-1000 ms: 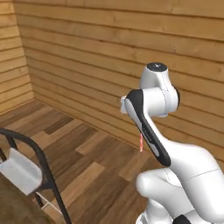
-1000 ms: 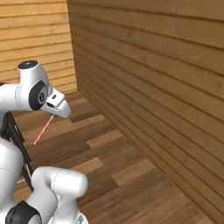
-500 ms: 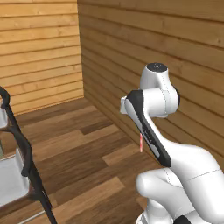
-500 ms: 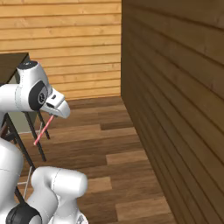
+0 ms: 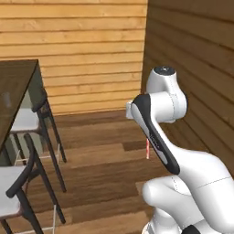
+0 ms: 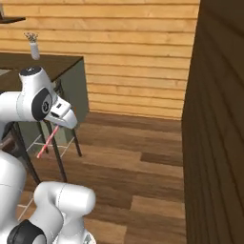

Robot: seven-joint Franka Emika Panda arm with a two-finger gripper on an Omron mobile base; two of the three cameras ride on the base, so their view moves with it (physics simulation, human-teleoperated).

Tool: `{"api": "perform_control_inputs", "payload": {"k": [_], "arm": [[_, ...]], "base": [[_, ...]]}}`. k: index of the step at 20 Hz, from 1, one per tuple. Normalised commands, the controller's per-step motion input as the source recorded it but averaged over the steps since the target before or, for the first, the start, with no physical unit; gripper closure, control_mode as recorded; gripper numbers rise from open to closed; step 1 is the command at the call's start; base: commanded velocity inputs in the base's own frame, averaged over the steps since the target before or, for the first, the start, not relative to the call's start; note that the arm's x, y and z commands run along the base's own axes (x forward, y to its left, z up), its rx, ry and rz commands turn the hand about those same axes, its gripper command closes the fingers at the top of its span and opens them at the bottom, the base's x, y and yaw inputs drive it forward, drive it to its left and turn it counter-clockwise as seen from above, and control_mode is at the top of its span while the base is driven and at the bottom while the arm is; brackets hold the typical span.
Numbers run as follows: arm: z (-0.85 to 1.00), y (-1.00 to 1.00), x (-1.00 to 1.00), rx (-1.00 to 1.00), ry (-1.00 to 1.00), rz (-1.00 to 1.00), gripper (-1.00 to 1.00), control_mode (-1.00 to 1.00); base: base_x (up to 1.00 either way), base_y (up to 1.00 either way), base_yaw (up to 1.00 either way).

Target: Take a straw from the drawer in front and place it inside the glass cup on the dining counter.

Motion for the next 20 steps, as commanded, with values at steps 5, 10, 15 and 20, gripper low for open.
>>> {"api": "perform_control_inputs", "payload": {"k": [5,10,15,20], "arm": [[0.00,0.00,0.00,0.00,0.00,0.00,1.00,1.00],[0.00,0.00,0.00,0.00,0.00,0.00,1.00,1.00],[0.00,0.00,0.00,0.00,0.00,0.00,1.00,1.00],[0.00,0.00,0.00,0.00,0.00,0.00,1.00,1.00]], "base": [[0.89,-0.51,0.64],[0.83,-0.54,0.64],[0.82,-0.55,0.64],[0.79,-0.58,0.63]]}}
